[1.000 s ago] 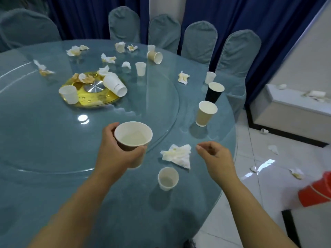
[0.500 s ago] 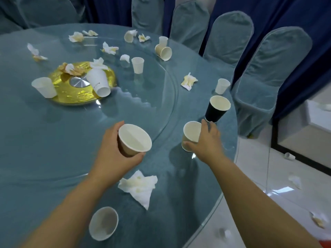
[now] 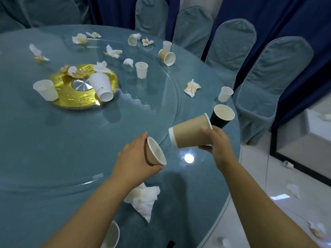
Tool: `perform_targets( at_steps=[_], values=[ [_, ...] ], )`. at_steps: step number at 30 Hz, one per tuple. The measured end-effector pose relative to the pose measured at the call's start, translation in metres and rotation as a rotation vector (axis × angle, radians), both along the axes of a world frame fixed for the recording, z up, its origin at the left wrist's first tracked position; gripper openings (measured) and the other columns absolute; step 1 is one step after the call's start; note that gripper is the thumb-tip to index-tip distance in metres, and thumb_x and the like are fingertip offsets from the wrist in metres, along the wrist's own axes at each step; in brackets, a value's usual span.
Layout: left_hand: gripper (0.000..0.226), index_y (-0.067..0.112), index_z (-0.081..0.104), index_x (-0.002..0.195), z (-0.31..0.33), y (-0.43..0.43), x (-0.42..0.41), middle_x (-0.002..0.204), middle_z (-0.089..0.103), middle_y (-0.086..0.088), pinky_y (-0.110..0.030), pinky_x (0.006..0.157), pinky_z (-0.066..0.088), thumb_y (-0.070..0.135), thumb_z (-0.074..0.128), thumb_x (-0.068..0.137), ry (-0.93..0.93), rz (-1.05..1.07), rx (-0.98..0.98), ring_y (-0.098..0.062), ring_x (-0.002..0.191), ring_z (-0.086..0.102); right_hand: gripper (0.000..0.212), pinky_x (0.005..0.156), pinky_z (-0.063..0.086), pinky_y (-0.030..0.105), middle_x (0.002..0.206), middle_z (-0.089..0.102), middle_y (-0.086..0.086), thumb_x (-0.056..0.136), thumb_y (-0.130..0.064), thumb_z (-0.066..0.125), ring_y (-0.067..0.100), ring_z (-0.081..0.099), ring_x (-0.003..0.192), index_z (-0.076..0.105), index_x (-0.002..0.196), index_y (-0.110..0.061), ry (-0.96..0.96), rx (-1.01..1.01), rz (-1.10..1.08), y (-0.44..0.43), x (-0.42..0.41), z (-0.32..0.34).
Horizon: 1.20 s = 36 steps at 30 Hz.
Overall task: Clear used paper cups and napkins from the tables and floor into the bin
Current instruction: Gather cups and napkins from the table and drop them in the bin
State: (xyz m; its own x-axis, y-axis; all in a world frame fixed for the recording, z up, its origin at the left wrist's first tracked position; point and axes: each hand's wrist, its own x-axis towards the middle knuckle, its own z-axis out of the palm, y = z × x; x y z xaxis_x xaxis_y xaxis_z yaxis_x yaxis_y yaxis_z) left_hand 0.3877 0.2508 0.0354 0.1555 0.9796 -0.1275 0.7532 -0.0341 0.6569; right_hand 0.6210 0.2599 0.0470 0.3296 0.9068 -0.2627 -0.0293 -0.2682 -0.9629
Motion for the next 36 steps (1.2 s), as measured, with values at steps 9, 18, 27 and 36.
perform_targets(
  at_steps=[9, 18, 27, 36],
  values=[
    [0.105, 0.027, 0.028, 0.143, 0.009, 0.01, 0.014, 0.133, 0.05, 0.011, -0.043, 0.1, 0.043, 0.045, 0.085, 0.055, -0.148, -0.147, -0.008, -0.017, 0.123, 0.048, 0.098, 0.099, 0.044, 0.034, 0.137, 0.041, -0.009, 0.061, -0.044, 0.074, 0.014, 0.045, 0.121, 0.026, 0.145, -0.03, -0.335, -0.094, 0.467, -0.017, -0.041, 0.013],
    [0.101, 0.034, 0.031, 0.14, 0.004, 0.021, 0.051, 0.134, 0.045, 0.016, -0.02, 0.094, 0.036, 0.04, 0.087, 0.056, -0.318, -0.157, 0.009, -0.002, 0.116, 0.045, 0.053, 0.096, 0.048, 0.039, 0.127, 0.058, -0.003, 0.083, -0.036, 0.068, 0.017, 0.056, 0.115, 0.048, 0.13, -0.024, -0.222, -0.085, 0.251, -0.006, 0.008, 0.01],
    [0.085, 0.043, 0.04, 0.123, -0.013, 0.059, 0.138, 0.122, 0.051, 0.021, -0.023, 0.094, 0.043, 0.041, 0.086, 0.052, -0.352, -0.001, 0.018, -0.002, 0.113, 0.05, 0.046, 0.097, 0.039, 0.031, 0.122, 0.052, -0.004, 0.082, -0.034, 0.07, 0.016, 0.046, 0.118, 0.05, 0.122, -0.023, -0.717, 0.024, 0.049, 0.046, 0.134, -0.023],
    [0.085, 0.046, 0.037, 0.121, -0.024, 0.067, 0.205, 0.123, 0.048, 0.021, -0.022, 0.096, 0.038, 0.037, 0.089, 0.054, -0.282, 0.173, 0.043, -0.001, 0.113, 0.047, 0.1, 0.116, 0.011, 0.042, 0.159, -0.008, 0.011, 0.082, -0.054, 0.062, 0.031, 0.0, 0.146, -0.001, 0.151, -0.02, -0.997, -0.17, 0.5, 0.126, 0.191, -0.055]
  ],
)
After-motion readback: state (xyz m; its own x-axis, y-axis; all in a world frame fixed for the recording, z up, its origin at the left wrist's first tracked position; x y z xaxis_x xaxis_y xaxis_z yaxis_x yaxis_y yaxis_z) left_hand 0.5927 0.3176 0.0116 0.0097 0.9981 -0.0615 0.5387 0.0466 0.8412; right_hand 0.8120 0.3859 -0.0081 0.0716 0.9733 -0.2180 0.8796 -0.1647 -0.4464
